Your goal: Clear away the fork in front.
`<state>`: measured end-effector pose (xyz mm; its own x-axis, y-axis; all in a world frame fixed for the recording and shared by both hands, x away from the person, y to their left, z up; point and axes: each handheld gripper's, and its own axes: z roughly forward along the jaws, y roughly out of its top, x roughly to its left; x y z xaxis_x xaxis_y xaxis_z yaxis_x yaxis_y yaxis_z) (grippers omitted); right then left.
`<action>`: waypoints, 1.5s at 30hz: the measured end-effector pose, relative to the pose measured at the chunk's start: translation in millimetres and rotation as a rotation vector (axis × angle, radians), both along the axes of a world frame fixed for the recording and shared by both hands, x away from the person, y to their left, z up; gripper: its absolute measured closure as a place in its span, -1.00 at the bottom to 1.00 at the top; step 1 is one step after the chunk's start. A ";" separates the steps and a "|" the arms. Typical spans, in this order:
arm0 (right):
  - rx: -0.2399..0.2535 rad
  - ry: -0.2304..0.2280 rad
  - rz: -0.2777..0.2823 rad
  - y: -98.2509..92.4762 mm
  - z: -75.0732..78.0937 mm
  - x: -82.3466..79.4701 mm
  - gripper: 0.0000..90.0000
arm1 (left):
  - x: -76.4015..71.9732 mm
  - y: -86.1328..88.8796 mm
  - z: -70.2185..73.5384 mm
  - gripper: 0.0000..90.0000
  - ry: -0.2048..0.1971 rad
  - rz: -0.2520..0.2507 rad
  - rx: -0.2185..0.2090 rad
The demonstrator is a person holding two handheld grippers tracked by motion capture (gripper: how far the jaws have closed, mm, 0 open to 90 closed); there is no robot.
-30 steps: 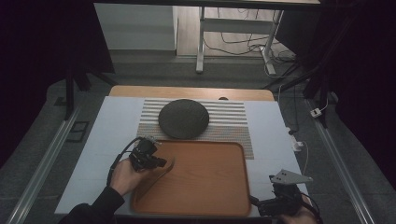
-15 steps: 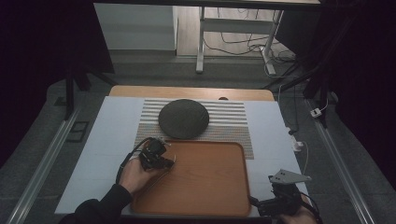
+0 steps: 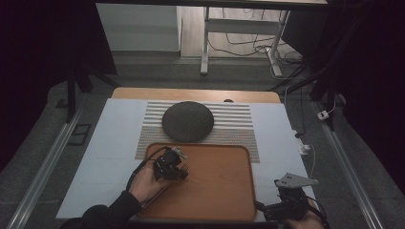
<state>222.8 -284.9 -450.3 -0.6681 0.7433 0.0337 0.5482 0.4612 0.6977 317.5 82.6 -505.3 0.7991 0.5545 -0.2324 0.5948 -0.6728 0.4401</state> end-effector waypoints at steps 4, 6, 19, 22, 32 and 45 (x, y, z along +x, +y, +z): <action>0.000 0.000 0.004 -0.7 0.0 0.2 -1.00 | -0.5 -1.9 -4.7 0.97 0.005 0.003 0.027; 0.000 0.002 0.005 -0.6 -0.1 0.3 -1.00 | 0.6 0.9 -4.2 0.97 -0.013 0.025 0.044; -0.002 0.010 0.015 0.3 -0.3 0.3 -1.00 | 20.3 40.2 -6.4 0.97 0.013 0.175 0.031; -0.001 0.011 0.015 0.2 -0.3 0.4 -1.00 | 23.3 48.1 -7.0 0.97 0.024 0.195 0.025; -0.003 0.013 0.016 0.3 -0.5 0.6 -1.00 | 30.0 69.2 -7.1 0.97 0.037 0.258 0.036; -0.003 0.015 0.014 0.4 -0.6 0.9 -1.00 | 33.2 84.2 -7.7 0.76 0.042 0.305 -0.005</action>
<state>223.7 -284.5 -450.9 -0.6781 0.7337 0.0421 0.5522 0.4709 0.6880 350.7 166.8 -513.1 0.5860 0.7657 -0.2651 0.7864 -0.4585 0.4138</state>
